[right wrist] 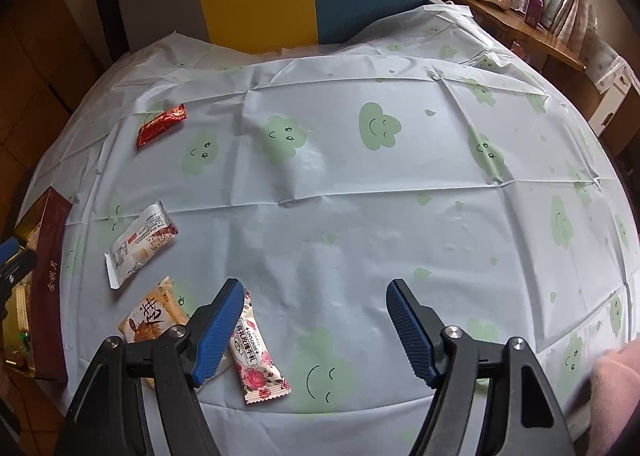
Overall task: Organize snacks
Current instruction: 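Withdraw both grippers from the tin toward the red candy bar, then close the left gripper on the red wrapped candy bar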
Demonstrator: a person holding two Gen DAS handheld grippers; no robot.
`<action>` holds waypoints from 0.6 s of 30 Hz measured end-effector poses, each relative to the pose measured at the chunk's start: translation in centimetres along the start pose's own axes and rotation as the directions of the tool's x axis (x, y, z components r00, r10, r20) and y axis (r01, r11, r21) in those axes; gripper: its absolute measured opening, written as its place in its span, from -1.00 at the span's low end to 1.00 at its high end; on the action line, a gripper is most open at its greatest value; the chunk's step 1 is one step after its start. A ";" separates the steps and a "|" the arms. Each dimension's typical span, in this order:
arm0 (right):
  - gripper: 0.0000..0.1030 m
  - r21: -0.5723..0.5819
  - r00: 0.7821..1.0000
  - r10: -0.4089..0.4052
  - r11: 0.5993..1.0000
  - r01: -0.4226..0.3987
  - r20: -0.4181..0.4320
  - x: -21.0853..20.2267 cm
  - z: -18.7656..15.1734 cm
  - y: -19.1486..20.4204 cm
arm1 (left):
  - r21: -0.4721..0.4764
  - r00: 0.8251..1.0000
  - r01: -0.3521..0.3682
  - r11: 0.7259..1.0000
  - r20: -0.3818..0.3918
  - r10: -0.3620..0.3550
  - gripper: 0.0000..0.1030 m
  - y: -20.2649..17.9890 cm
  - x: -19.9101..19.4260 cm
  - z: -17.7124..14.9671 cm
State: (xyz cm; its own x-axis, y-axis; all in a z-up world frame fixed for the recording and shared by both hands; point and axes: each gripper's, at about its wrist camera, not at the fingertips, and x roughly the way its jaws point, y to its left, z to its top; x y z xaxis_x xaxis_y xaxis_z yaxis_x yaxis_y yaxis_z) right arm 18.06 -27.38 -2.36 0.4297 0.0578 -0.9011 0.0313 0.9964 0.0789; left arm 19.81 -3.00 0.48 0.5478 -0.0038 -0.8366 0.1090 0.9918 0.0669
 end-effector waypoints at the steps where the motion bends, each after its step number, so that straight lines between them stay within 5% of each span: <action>1: 0.45 -0.004 1.000 0.003 1.000 -0.003 0.003 -0.1 0.0 0.1 | 0.007 1.000 0.003 1.000 -0.005 -0.003 0.37 -0.2 0.8 0.7; 18: 0.45 -0.037 0.999 0.045 0.998 -0.045 -0.001 -0.5 0.0 0.9 | 0.240 1.000 -0.021 0.970 -0.012 0.024 0.37 -5.0 12.5 10.1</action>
State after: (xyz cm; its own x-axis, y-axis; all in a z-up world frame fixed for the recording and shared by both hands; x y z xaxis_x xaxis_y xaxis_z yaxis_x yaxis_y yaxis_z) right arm 17.90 -26.48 -1.78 0.4300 0.1030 -0.8969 -0.0215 0.9944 0.1039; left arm 34.52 -9.33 -4.79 0.5402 0.0219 -0.8413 0.2937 0.9319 0.2128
